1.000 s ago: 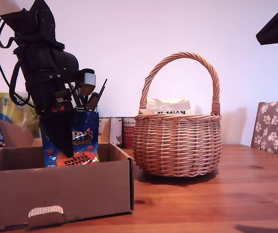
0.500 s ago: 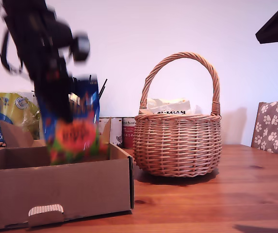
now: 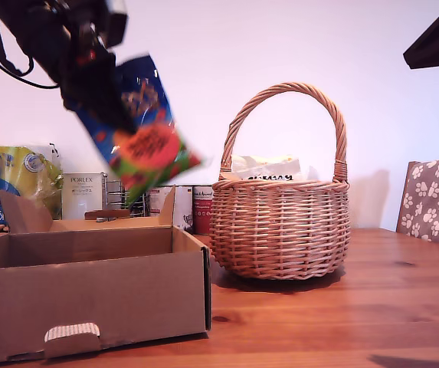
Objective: Move the bags of Easter eggs from the cardboard box on the left into the woven basket on the right side.
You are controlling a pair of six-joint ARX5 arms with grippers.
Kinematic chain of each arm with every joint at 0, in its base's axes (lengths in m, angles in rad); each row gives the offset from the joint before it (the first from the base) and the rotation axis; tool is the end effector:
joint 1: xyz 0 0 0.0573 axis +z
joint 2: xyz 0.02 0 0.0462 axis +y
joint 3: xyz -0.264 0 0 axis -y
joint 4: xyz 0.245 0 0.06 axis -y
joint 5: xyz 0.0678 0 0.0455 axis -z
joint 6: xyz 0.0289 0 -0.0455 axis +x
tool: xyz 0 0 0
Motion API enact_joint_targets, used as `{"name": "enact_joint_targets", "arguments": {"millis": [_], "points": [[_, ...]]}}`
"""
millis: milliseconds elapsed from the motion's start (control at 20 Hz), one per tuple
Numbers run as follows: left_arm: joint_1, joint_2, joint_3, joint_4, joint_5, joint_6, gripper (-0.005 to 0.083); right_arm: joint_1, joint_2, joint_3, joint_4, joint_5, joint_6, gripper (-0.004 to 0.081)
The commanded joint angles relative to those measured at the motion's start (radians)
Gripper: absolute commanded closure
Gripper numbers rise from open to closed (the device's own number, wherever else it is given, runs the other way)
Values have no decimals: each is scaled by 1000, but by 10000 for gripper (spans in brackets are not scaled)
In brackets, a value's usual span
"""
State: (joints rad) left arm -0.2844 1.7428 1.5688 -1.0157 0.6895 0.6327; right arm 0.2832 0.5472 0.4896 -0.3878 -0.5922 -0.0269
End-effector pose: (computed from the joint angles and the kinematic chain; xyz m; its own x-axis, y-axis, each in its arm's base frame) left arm 0.3312 -0.1160 0.2966 0.0970 -0.6911 -0.7162 0.8846 0.3897 -0.2563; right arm 0.1159 0.0505 0.2471 0.5630 0.7452 -0.3575 -0.7264 0.6524 0.2161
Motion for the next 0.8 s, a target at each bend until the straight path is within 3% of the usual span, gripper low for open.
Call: {"name": "enact_joint_targets", "arguments": {"millis": [0,200,500,750], "points": [[-1,-23,2,35,71,-27,797,5,-3,12,8,0,0,783],[-56,-23,2,196,87,-138,797,4,-3,12,23,10,0,783],[-165,-20,-6,419,-66,-278,797,4,-43,13,61,182,-1,783],[-231,12,-31,626,-157,-367,797,4,-55,13,69,187,-1,783]]}}
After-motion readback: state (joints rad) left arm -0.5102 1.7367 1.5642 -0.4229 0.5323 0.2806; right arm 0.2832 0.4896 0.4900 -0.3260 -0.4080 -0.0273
